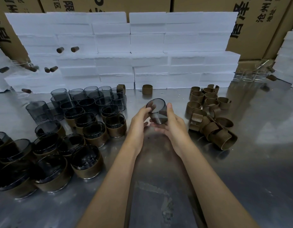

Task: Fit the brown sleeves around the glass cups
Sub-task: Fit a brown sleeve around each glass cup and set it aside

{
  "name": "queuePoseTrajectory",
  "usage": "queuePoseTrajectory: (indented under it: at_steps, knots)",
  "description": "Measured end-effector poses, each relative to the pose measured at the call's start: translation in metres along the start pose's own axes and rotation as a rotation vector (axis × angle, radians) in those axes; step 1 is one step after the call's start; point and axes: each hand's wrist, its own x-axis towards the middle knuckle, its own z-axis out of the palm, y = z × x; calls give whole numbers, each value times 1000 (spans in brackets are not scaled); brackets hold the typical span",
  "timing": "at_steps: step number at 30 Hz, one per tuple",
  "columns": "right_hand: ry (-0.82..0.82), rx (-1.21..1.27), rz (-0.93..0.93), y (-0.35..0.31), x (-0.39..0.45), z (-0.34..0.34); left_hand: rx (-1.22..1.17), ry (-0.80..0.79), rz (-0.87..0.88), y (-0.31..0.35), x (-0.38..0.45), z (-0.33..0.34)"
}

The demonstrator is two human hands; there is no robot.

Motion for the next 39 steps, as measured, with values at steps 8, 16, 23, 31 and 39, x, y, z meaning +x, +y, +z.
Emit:
queuePoseTrajectory:
  at_steps: [8,16,23,31,39]
  knots:
    - [-53,135,44,-5,-1,-7,122,-80,82,-4,-3,0]
    - [-65,-89,-46,0,-4,0,-119,104,-25,0,1,-8]
    - [-148,-226,2,-5,-7,6,-181,97,-64,4,1,-10]
    - [215,-329,-154,2,-12,14,-166,8,-29,7,-3,0]
    - [240,-407,-274,7,-10,13,-243,26,-67,1,-1,-1]
